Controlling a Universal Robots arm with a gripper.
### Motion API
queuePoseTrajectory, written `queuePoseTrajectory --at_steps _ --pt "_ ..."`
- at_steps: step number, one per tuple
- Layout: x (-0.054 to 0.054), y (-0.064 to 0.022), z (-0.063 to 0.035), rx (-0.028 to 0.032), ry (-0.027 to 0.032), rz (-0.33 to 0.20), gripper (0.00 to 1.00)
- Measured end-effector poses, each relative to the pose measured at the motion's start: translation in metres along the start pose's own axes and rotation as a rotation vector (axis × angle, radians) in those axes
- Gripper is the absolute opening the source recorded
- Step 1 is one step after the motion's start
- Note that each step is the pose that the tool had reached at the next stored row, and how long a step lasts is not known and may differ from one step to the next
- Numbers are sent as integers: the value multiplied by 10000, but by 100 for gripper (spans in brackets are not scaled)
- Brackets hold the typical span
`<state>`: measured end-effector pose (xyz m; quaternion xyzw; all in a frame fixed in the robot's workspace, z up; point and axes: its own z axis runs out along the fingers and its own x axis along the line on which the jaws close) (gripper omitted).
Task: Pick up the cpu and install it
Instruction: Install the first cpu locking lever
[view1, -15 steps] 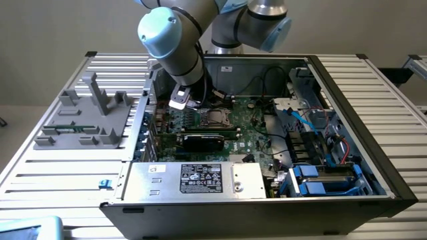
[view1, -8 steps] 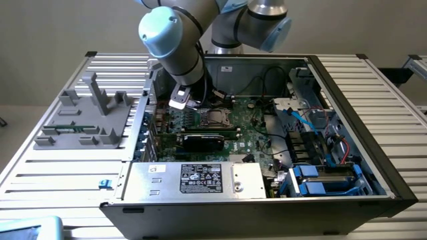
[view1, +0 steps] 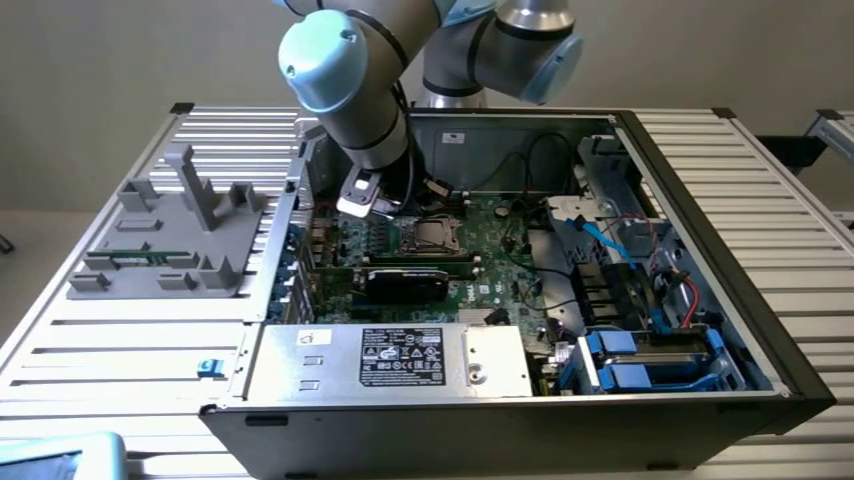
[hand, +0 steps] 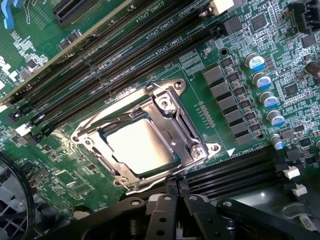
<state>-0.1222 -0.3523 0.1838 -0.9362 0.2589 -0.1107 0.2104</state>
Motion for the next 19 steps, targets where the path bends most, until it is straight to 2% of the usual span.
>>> queuePoseTrajectory --at_steps 6,19 --pt "7 -8 -8 -44 -49 43 12" --pt "57 -36 10 -47 -40 61 12"
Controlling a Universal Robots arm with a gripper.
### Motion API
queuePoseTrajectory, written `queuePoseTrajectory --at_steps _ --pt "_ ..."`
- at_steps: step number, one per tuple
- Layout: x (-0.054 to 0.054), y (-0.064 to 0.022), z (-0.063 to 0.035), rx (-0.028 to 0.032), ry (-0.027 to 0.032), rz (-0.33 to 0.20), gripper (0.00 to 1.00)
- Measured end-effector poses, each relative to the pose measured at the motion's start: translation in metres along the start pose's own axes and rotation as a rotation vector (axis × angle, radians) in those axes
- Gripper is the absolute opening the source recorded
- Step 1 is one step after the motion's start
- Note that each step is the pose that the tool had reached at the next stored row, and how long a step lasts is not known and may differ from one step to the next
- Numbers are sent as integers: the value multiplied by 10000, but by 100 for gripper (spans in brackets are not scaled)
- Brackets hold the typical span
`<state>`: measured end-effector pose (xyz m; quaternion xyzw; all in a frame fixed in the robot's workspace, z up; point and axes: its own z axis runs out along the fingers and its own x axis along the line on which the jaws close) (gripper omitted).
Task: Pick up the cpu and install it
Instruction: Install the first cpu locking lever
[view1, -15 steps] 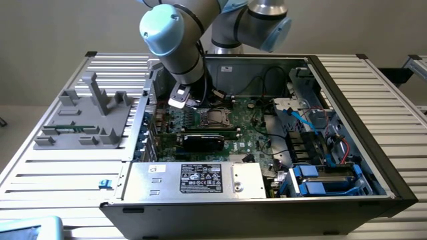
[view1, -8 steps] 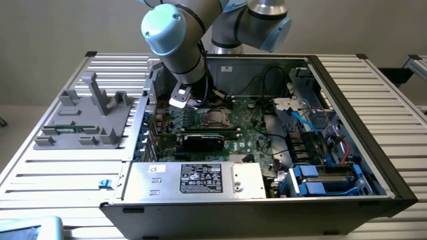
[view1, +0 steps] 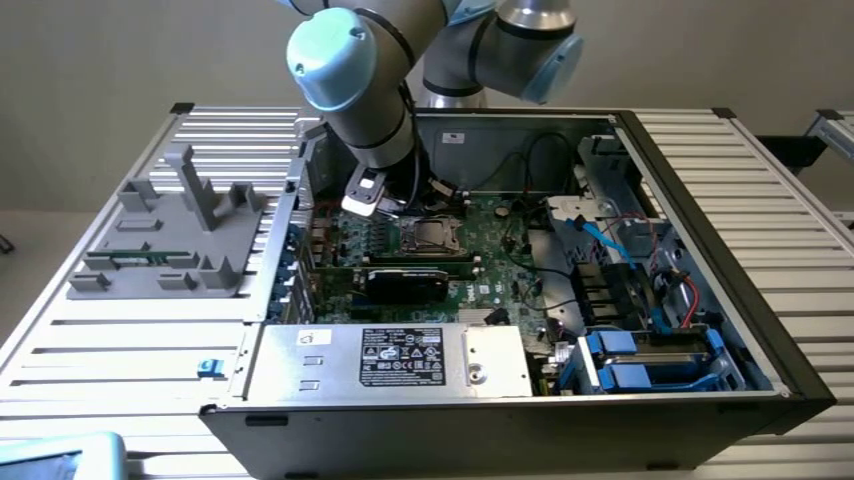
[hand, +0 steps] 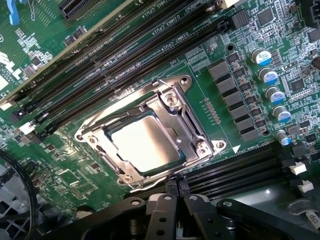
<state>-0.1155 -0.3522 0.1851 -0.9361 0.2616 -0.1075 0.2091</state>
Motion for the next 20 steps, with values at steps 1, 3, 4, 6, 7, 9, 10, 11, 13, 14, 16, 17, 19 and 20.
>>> queuePoseTrajectory --at_steps 1,3,4,6,7,9,10,11,13,14,16,17,19,20 --pt "1 -1 1 1 1 1 12" --pt "4 -4 2 -1 0 2 12" --pt "7 -7 2 -1 1 2 12" --pt "10 -10 2 2 4 5 12" --pt "12 -11 2 1 3 6 12" --pt "16 -15 2 0 4 10 12" --pt "19 -17 4 1 6 11 12" --pt "22 -19 5 1 7 14 12" --pt "30 -23 8 0 9 17 12" --pt "36 -26 10 0 9 18 12" --pt "45 -31 13 -1 11 22 12" --pt "50 -34 15 -1 12 24 12" --pt "59 -39 18 -1 14 27 12" --pt "63 -41 20 -2 14 29 12"
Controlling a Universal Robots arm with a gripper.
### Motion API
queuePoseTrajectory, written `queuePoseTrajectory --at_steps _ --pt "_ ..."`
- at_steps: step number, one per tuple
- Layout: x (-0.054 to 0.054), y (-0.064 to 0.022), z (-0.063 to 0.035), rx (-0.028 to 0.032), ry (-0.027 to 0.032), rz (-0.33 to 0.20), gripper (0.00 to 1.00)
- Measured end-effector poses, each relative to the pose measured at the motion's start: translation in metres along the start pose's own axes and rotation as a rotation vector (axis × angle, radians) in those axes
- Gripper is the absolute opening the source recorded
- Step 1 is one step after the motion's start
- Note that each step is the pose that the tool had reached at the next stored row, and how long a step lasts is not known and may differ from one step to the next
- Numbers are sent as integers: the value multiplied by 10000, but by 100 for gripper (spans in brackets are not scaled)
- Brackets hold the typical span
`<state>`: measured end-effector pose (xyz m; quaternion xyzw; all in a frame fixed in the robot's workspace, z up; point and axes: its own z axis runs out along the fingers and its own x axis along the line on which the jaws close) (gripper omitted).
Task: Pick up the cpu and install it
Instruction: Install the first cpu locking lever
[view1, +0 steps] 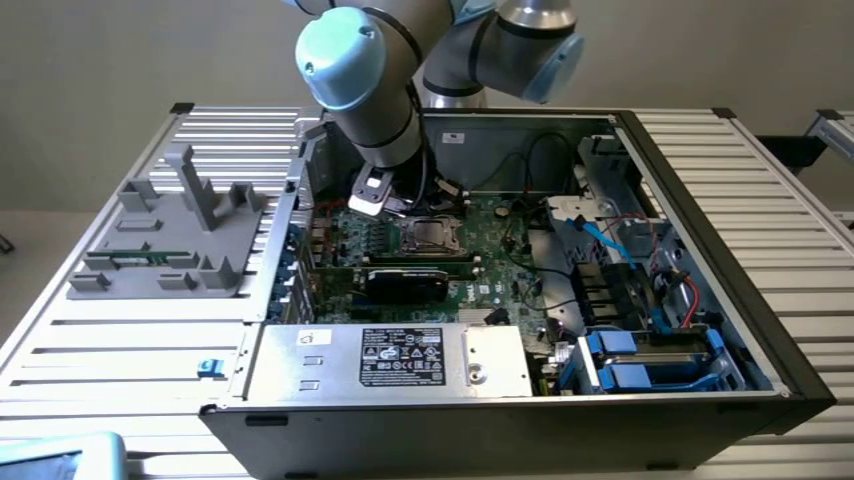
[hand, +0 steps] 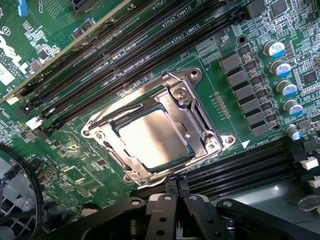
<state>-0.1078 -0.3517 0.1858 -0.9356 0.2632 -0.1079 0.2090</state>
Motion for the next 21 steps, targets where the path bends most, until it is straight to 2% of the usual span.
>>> queuePoseTrajectory --at_steps 21 --pt "52 -34 6 -25 2 78 12"
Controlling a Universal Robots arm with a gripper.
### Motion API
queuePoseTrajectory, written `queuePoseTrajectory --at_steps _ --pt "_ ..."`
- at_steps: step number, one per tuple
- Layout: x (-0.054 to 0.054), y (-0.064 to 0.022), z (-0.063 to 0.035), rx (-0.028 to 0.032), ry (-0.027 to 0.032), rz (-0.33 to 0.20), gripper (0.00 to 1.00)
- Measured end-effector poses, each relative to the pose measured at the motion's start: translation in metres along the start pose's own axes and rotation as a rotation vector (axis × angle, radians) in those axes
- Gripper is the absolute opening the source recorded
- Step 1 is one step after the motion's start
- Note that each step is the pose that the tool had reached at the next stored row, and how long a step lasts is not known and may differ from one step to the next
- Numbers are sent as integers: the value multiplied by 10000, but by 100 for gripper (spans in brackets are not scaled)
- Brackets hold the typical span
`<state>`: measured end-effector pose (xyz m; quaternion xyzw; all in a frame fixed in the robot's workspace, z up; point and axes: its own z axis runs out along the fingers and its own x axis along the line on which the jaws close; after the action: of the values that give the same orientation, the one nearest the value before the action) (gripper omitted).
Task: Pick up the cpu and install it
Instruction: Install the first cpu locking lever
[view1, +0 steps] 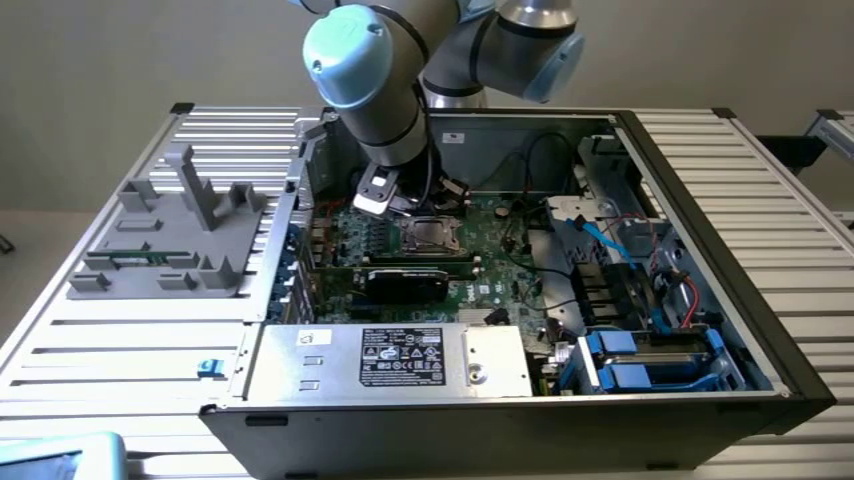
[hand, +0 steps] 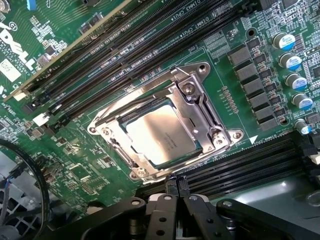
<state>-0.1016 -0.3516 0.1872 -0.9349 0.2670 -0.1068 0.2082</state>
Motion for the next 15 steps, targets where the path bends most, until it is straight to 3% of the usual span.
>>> queuePoseTrajectory --at_steps 15 --pt "13 -7 4 -23 -3 49 12"
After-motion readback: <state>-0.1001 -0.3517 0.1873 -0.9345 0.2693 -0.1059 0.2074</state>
